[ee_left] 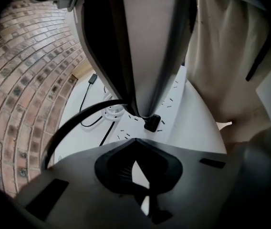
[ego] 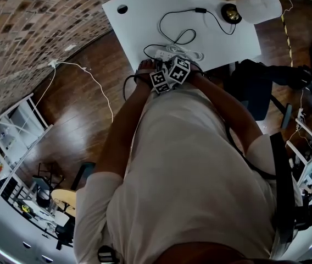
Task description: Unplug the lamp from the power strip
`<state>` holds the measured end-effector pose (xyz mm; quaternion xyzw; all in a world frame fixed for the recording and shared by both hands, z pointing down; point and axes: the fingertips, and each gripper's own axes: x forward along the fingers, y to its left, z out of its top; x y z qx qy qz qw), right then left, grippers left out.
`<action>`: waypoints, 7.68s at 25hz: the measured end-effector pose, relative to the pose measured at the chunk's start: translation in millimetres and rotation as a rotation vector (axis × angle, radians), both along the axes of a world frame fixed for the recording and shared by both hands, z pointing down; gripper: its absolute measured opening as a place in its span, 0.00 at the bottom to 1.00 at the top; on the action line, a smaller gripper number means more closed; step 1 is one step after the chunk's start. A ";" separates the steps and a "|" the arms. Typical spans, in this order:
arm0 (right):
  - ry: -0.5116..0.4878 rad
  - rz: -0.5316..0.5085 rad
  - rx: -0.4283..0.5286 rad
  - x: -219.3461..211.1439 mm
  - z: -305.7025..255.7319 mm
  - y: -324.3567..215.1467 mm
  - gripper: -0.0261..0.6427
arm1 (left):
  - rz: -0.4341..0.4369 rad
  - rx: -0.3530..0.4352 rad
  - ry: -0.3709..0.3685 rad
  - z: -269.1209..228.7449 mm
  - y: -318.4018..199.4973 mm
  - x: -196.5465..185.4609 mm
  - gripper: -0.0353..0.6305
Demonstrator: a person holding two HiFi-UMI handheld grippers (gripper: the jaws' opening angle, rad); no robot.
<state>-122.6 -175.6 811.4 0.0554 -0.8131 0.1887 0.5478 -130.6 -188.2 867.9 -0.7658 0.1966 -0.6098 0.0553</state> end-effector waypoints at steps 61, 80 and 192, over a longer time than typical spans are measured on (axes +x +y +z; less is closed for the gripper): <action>-0.050 0.154 -0.074 7.5 -33.4 -29.1 0.06 | 0.028 0.028 -0.069 -1.7 -0.4 2.7 0.03; 0.090 0.379 0.149 137.7 -9.3 -110.3 0.07 | -0.052 -0.019 -0.072 1.1 -1.6 1.7 0.03; -0.652 0.737 0.077 251.2 -186.5 139.8 0.19 | -1.174 0.152 1.034 -247.5 239.1 22.4 0.05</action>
